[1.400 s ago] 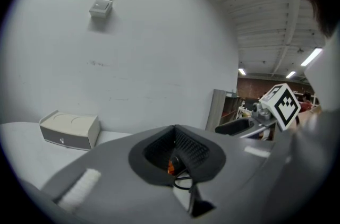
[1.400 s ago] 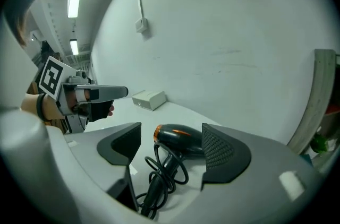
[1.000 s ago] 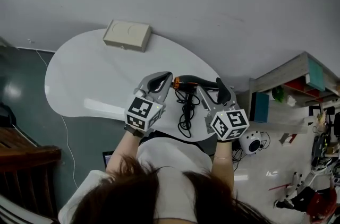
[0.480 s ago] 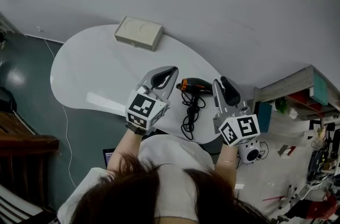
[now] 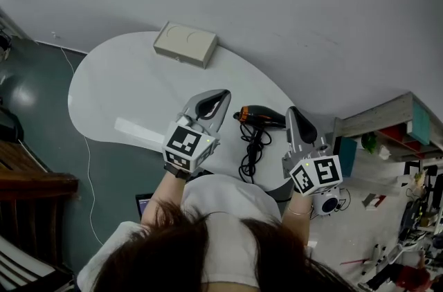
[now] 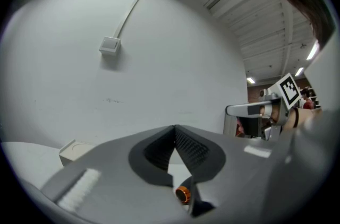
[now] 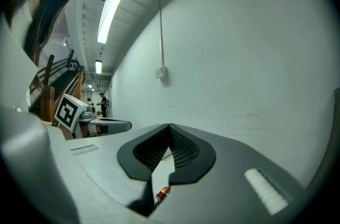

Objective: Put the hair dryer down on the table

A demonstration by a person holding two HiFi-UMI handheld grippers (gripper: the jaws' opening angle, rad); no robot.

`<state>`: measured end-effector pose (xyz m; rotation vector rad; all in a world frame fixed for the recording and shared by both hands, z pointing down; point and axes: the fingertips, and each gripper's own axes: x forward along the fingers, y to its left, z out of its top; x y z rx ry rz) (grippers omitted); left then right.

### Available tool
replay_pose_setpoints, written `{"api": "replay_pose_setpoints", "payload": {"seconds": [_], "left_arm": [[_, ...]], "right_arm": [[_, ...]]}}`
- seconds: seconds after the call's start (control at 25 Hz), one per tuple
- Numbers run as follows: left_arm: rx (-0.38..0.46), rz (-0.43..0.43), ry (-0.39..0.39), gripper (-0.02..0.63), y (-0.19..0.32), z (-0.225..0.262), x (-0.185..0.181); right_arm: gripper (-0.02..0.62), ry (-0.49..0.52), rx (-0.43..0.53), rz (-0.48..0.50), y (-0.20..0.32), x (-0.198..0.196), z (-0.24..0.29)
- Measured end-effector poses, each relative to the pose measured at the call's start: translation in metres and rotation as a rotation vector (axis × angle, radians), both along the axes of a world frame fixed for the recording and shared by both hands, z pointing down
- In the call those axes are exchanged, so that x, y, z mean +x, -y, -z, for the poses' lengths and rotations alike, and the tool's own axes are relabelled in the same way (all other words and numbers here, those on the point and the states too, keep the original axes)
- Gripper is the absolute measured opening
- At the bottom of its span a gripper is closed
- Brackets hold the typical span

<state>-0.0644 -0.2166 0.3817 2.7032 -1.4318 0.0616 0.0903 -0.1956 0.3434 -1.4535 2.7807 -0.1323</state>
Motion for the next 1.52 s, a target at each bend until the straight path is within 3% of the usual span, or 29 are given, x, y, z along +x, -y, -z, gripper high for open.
{"api": "replay_pose_setpoints", "payload": {"seconds": [0.44, 1.52], "left_arm": [[-0.012, 0.021, 0.003, 0.057, 0.008, -0.003, -0.009], [-0.007, 0.028, -0.002, 0.057, 0.023, -0.002, -0.021]], "right_arm": [[0.002, 0.032, -0.018, -0.004, 0.009, 0.006, -0.006], [0.002, -0.001, -0.041, -0.064, 0.025, 0.010, -0.021]]}}
